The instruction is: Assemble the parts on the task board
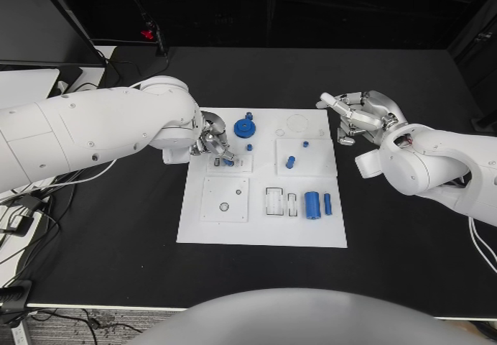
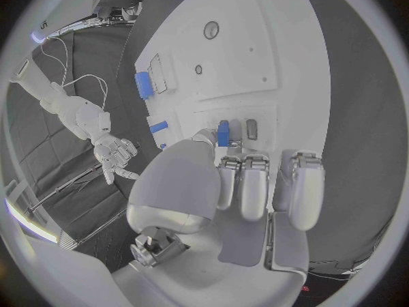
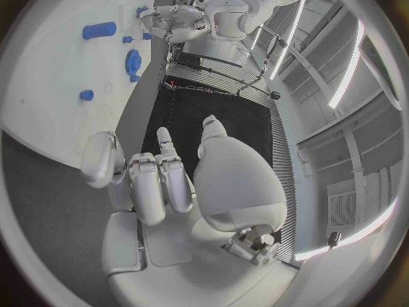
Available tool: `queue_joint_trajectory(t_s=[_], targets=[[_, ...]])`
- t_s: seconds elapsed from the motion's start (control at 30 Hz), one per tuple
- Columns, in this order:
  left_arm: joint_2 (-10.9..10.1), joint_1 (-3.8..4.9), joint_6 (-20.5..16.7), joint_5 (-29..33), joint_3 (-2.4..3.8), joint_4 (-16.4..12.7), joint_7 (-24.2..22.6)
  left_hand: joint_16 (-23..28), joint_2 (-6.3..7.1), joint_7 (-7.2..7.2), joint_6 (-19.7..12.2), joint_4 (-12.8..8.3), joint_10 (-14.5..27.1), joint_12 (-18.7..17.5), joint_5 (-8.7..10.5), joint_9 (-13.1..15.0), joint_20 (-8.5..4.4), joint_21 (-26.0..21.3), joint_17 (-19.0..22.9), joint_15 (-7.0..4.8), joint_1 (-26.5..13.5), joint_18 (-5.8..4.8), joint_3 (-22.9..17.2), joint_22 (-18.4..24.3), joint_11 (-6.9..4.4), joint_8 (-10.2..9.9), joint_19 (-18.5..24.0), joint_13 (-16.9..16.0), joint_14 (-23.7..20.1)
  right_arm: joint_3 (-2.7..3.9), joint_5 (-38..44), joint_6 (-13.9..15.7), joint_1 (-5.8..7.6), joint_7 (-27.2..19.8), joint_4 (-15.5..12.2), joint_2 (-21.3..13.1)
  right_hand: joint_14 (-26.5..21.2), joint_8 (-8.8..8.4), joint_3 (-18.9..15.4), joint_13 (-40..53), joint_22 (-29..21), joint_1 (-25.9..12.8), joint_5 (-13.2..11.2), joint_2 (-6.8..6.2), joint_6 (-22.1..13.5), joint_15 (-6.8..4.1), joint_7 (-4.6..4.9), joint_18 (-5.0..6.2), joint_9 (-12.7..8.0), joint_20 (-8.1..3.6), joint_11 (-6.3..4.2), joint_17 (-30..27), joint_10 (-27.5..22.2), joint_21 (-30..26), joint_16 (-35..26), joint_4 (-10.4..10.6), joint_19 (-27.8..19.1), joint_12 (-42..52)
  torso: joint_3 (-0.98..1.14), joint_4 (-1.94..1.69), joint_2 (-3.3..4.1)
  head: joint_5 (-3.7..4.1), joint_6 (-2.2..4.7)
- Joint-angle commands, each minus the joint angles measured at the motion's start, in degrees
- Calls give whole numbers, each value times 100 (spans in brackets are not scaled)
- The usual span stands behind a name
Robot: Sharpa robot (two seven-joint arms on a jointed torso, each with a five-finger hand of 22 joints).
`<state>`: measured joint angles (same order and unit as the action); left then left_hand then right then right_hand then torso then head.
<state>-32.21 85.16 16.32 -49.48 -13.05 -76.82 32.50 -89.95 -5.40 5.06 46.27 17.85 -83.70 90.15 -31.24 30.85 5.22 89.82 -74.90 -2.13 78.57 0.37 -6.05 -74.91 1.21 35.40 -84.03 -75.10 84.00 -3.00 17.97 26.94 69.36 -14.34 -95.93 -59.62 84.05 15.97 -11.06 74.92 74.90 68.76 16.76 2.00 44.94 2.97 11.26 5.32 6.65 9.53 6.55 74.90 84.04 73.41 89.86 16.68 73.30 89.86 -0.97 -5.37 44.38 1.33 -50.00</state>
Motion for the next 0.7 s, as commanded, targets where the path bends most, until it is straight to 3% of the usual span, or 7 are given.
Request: queue_joint_trajectory(t_s=[0.03, 0.43, 0.7], targets=[[4, -69, 138, -60, -50, 22, 119, -5, 33, -34, -80, -105, -630, -15, 60, 27, 25, 18, -1510, 23, -89, -37, -85, -1509, 11, -42, -597, -1490, 600, 3, -10, -12, 7, -20, -14, 3, 595, 31, -23, 1508, 330, -6, 38, 15, -34, 39, -13, 21, 8, 8, 33, 1510, 596, -21, 14, 2, -30, 14, -3, 0, -6, -2, 0], [14, -74, 209, -59, -50, 42, 108, -5, 90, -31, -101, -102, -630, -15, 186, 65, 19, 18, -1510, 28, -214, -37, -2, -1509, 15, -61, -597, -1490, 600, 3, -10, -13, 7, -19, -14, 3, 595, 31, -23, 1508, 330, -6, 38, 15, -34, 39, -13, 21, 8, 8, 33, 1510, 596, -21, 14, 2, -30, 14, 0, 1, -1, 1, 0], [28, -75, 245, -59, -50, 64, 72, -5, 115, -24, -114, -103, -630, -15, 475, 107, -2, 18, -1510, 35, -538, -37, 200, -1509, 23, -118, -597, -1490, 600, 3, -11, -9, 7, -19, -16, -4, 595, 41, -30, 1508, 332, -16, 36, 21, -41, 39, -13, 20, 9, 8, 34, 1510, 596, -20, 14, 2, -27, 14, 1, 3, -1, 6, 0]])
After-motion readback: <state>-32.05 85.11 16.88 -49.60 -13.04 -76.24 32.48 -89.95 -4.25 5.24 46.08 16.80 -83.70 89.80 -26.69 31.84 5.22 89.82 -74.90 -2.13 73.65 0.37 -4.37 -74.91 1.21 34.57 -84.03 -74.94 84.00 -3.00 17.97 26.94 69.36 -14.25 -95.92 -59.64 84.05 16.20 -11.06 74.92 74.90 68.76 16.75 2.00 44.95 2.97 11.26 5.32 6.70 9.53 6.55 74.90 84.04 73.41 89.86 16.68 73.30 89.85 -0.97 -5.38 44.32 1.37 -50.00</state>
